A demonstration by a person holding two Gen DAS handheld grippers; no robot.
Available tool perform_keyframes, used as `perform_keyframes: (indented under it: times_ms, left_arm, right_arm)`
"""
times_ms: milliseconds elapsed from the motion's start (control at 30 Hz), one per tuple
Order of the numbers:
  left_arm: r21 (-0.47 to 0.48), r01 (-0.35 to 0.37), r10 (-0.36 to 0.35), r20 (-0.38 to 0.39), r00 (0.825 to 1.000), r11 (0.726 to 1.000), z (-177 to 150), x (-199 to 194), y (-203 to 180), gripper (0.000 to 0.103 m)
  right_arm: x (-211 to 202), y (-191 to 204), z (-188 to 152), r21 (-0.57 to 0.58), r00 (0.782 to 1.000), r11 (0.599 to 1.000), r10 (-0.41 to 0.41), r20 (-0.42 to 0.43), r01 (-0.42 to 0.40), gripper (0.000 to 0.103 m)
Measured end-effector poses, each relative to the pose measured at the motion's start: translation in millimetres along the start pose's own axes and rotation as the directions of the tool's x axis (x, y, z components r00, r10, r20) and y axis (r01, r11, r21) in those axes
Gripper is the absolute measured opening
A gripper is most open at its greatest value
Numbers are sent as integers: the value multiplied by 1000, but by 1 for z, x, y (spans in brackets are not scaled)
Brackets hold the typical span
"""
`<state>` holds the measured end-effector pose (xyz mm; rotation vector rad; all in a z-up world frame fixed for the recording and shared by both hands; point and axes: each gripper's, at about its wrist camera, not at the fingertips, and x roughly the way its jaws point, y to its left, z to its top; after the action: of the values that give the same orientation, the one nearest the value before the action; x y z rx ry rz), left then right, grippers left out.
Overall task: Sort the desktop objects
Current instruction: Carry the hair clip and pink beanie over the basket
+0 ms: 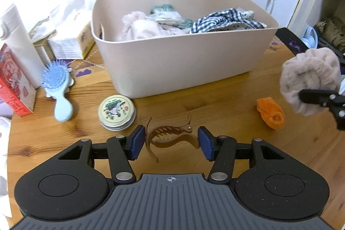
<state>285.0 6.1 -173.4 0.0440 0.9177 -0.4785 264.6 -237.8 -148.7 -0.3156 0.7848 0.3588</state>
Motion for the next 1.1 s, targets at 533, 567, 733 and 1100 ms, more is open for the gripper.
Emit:
perform_keyframes:
  times_ms: [533, 567, 733, 1100]
  left_arm:
    - [-27, -3, 5, 82, 997, 1000, 19, -37, 21, 55]
    - [-25, -5, 7, 88, 996, 1000, 21, -39, 21, 55]
    - [-8, -12, 13, 128, 992, 1000, 35, -50, 25, 55]
    - [25, -36, 30, 220, 975, 999, 76, -63, 30, 55]
  right_arm:
    - [-42, -14, 13, -1, 991, 996, -87, 99, 88, 50]
    - [-42, -15, 14, -5, 991, 996, -89, 102, 90, 50]
    - [-46, -18, 24, -10, 986, 994, -103, 129, 105, 50]
    - [-49, -26, 51, -10, 972, 990, -138, 188, 143, 50]
